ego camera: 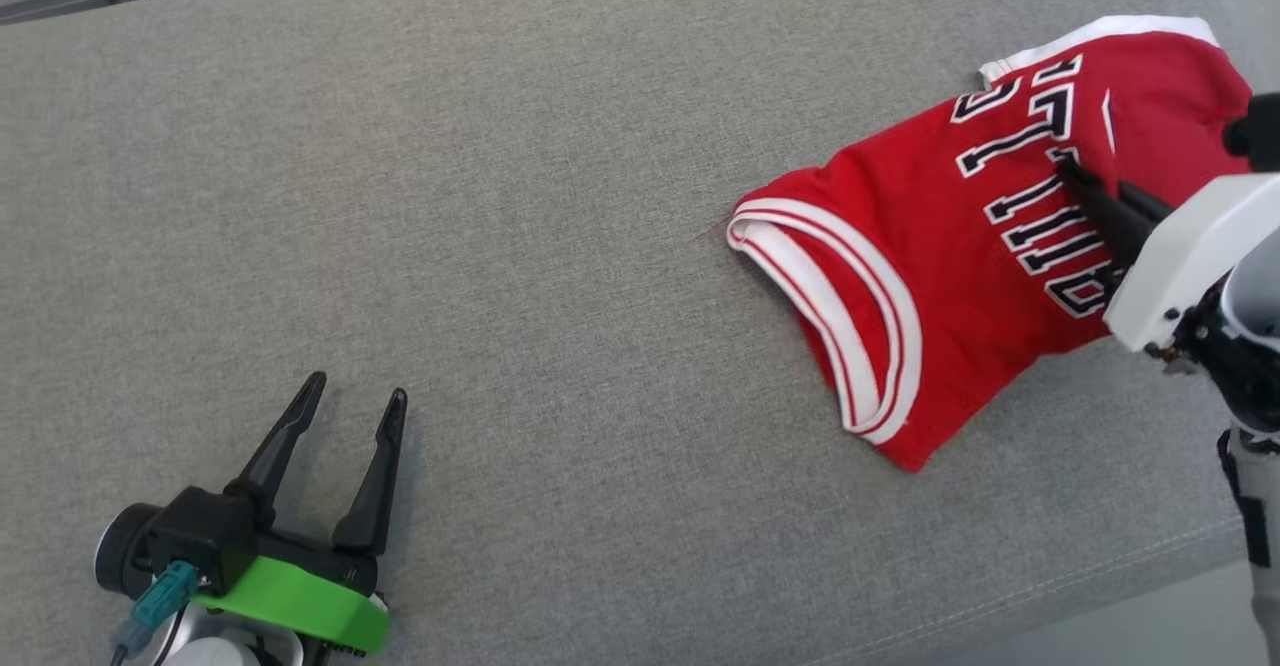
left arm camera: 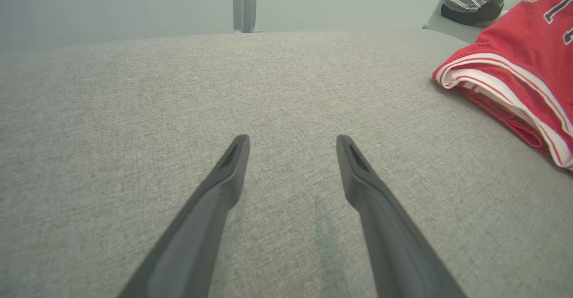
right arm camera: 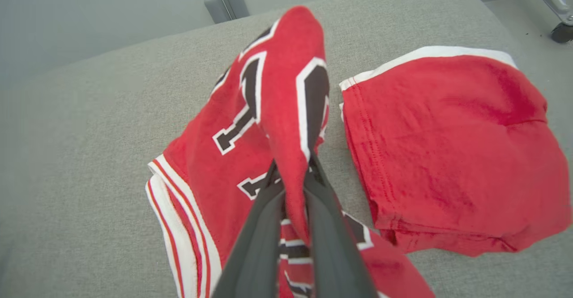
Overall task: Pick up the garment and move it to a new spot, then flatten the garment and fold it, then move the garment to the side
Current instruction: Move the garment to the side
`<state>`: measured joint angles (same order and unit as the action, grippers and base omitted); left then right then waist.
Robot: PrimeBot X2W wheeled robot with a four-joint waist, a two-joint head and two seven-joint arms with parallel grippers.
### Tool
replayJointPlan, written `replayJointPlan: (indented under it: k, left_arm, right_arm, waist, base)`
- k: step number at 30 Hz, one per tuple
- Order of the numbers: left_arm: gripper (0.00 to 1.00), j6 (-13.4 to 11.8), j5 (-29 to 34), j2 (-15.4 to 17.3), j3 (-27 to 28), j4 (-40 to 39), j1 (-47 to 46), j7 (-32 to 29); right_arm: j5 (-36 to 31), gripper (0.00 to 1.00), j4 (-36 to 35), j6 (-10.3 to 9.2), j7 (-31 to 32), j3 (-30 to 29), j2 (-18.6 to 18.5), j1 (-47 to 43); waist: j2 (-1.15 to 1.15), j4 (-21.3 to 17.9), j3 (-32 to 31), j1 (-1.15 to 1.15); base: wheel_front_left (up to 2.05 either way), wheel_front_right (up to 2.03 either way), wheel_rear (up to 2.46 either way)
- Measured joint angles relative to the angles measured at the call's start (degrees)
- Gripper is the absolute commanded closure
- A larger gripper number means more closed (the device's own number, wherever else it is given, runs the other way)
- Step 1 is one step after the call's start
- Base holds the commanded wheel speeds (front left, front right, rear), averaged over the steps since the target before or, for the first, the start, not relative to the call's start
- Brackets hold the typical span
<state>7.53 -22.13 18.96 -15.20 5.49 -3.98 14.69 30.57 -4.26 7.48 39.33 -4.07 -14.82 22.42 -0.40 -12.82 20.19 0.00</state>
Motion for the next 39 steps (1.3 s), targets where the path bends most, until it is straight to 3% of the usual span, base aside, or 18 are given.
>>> replayJointPlan:
  k: [10,24,25,26,27,31,33,39]
  left_arm:
    - [0.0,-0.41,-0.02,1.46,-0.23,-0.86,0.05,-0.53]
    - [0.0,-0.48,0.75,3.03,-1.72,-1.92,0.07,-1.79]
    - [0.0,-0.54,0.75,3.14,-1.72,-2.12,0.07,-1.99]
    - [0.0,-0.56,0.75,3.21,-1.72,-2.31,0.07,-2.02]
    - [0.0,-0.57,0.75,3.24,-1.75,-2.49,0.05,-2.07]
    - [0.0,-0.75,0.57,3.16,-1.93,-2.65,0.01,-2.27]
    - [0.0,-1.08,0.13,2.47,-1.87,-2.4,0.0,-1.99]
    - [0.0,-1.55,-0.65,0.8,-1.78,-0.91,0.25,-0.99]
  right_arm:
    - [-3.19,1.0,5.0,0.0,5.84,-6.64,-5.25,10.05]
    - [-8.62,1.0,11.04,0.0,5.37,-13.73,-5.71,13.33]
    - [-10.31,0.84,11.92,0.0,4.0,-13.92,-5.64,13.48]
    - [-12.06,0.34,12.81,0.0,2.07,-14.02,-5.61,13.6]
    - [-13.76,0.0,13.72,0.0,0.12,-14.4,-5.41,13.8]
    - [-17.9,0.0,17.52,0.0,-5.94,-16.04,-3.55,14.03]
    - [-20.24,0.0,19.73,0.0,-13.26,-16.62,-2.26,14.01]
    - [-20.2,0.0,19.52,0.01,-26.27,-15.13,-1.64,11.06]
  waist:
    - [0.0,2.38,1.43,0.0]
    - [0.0,2.49,2.18,0.0]
    - [0.0,2.57,2.28,0.0]
    - [0.0,2.67,2.39,0.0]
    - [0.0,2.79,2.49,0.0]
    - [0.0,3.32,2.62,0.0]
    - [0.0,4.07,2.47,0.0]
    - [0.0,5.2,0.91,0.0]
  base:
    - [0.0,0.0,0.0]
    - [0.0,0.0,0.0]
    - [0.0,0.0,0.0]
    - [0.0,0.0,0.0]
    - [0.0,0.0,0.0]
    - [0.0,0.0,0.0]
    - [0.0,0.0,0.0]
    - [0.0,0.0,0.0]
